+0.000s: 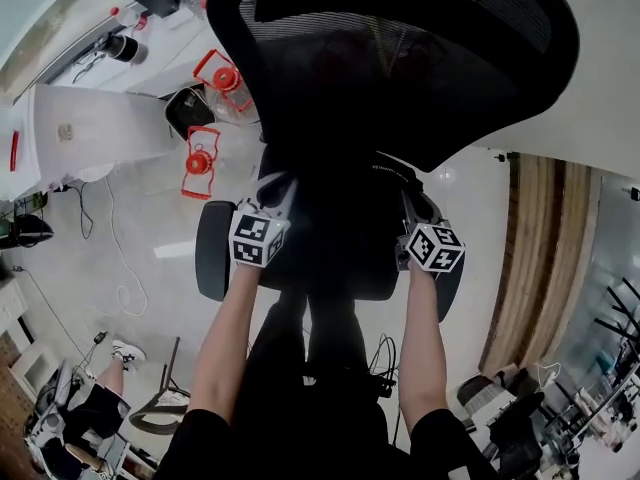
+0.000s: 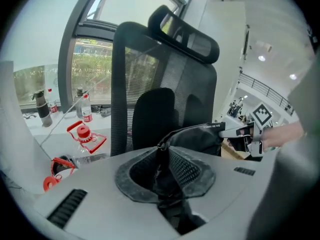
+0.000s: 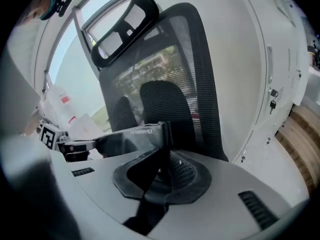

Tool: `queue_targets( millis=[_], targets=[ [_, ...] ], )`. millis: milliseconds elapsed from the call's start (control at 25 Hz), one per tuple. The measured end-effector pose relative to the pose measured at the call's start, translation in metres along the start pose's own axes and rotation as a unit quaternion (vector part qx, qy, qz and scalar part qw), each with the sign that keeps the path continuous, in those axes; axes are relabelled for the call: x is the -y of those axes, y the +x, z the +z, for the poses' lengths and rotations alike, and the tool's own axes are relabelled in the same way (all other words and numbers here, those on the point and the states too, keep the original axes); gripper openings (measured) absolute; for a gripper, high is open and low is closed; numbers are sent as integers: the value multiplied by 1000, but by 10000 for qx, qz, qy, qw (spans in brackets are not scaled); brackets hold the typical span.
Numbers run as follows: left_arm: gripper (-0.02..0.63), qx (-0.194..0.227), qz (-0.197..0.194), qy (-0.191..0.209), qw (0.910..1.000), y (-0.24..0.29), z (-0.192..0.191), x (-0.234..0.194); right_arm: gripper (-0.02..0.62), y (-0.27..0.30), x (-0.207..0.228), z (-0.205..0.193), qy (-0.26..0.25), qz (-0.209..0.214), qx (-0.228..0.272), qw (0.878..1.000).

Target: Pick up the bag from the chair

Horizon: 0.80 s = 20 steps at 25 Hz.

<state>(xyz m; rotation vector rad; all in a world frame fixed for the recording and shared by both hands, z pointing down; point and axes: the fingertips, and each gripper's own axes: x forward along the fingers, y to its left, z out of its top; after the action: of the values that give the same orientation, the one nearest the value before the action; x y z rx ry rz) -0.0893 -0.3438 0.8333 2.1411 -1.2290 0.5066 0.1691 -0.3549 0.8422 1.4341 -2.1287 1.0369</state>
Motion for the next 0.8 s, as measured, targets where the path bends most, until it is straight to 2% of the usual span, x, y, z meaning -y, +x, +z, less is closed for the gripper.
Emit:
queue_targets(
  millis=[280,480,800],
  targets=[
    [60,401,-199,-93,9990,-73,5,26,37,-61,-42,-2,38,-27,328,9995],
    [57,634,-510,-81,9967,-143,7,58,37,-132,-82,-9,54,-92,558,9984],
    [54,977,-701,-62,9927,-252,18,97,34,-237,-150,-35,47,-48,763,9971]
  ],
)
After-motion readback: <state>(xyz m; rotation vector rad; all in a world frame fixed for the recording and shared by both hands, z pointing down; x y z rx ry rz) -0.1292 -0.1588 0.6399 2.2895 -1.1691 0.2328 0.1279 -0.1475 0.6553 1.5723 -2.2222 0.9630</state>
